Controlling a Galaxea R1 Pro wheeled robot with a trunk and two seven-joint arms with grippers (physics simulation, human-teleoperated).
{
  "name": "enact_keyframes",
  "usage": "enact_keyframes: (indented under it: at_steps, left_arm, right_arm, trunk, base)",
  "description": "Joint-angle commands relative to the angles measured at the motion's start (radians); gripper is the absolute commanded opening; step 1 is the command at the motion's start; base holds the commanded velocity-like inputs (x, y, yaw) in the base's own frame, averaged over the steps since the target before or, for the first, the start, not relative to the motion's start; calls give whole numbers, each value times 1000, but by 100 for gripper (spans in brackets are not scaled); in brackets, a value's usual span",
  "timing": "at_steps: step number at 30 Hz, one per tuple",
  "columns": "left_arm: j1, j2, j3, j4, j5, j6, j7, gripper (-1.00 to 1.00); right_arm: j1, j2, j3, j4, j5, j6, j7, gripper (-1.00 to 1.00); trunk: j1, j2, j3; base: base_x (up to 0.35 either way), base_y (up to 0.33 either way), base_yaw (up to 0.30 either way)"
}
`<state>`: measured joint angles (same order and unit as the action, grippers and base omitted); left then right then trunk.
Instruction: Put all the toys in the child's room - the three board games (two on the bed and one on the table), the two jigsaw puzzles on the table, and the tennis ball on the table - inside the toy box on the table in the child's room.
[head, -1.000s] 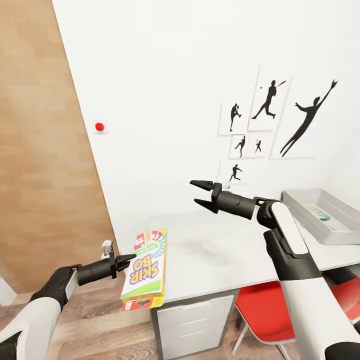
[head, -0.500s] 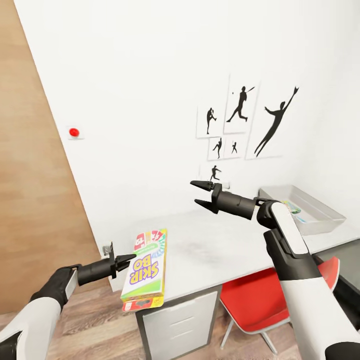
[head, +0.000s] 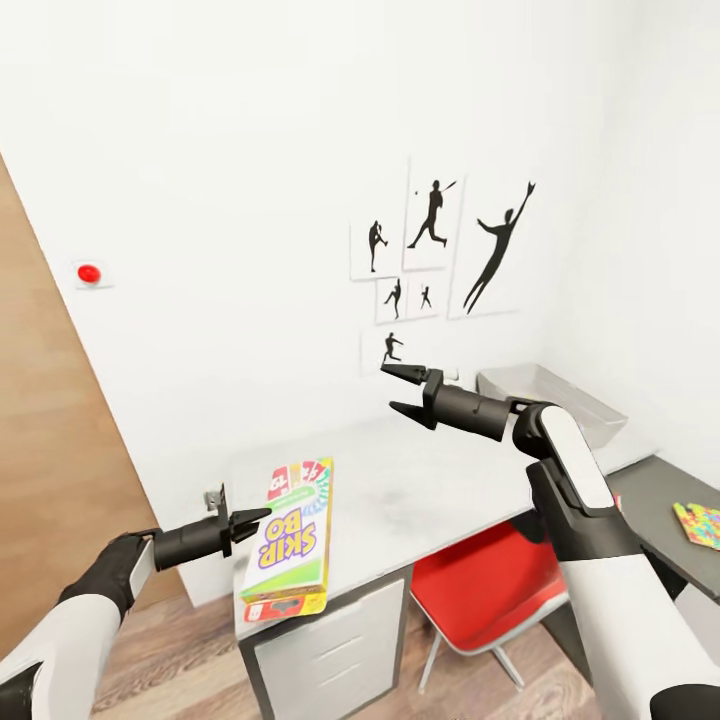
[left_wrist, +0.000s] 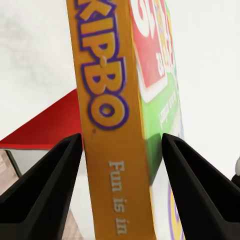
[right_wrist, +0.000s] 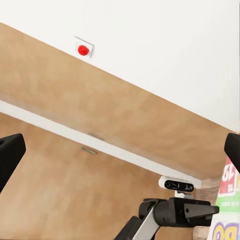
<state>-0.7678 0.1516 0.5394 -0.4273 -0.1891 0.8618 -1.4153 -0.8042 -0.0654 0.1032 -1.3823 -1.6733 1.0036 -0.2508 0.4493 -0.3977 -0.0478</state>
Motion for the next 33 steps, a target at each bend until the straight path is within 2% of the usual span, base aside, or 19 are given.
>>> enact_keyframes:
  at_steps: [1,24,30,33]
  left_arm:
    - [-2,0,7,-1,-10,9,-7,-100]
    - [-2,1,7,-1,-12,9,-7,-100]
    - [-1,0,7,-1,-12,8,-7,-100]
    - [-1,0,7,-1,-12,8,-6,-100]
  right_arm:
    - [-1,-1,1,0,-10,0,-10,100]
    - [0,-6,-2,26,-8,1,-14,100]
    - [-4,-17,-9,28,-11,7,-10,100]
    - [-2,-39,-21,28,-13,13,-6,100]
  trunk:
    - [1,-2,-1]
    - [1,-2,19]
    - [1,-2,24]
    - [1,-2,27]
  base:
    - [0,0,-244]
    - [0,0,-244]
    - [0,0,-244]
    - [0,0,-244]
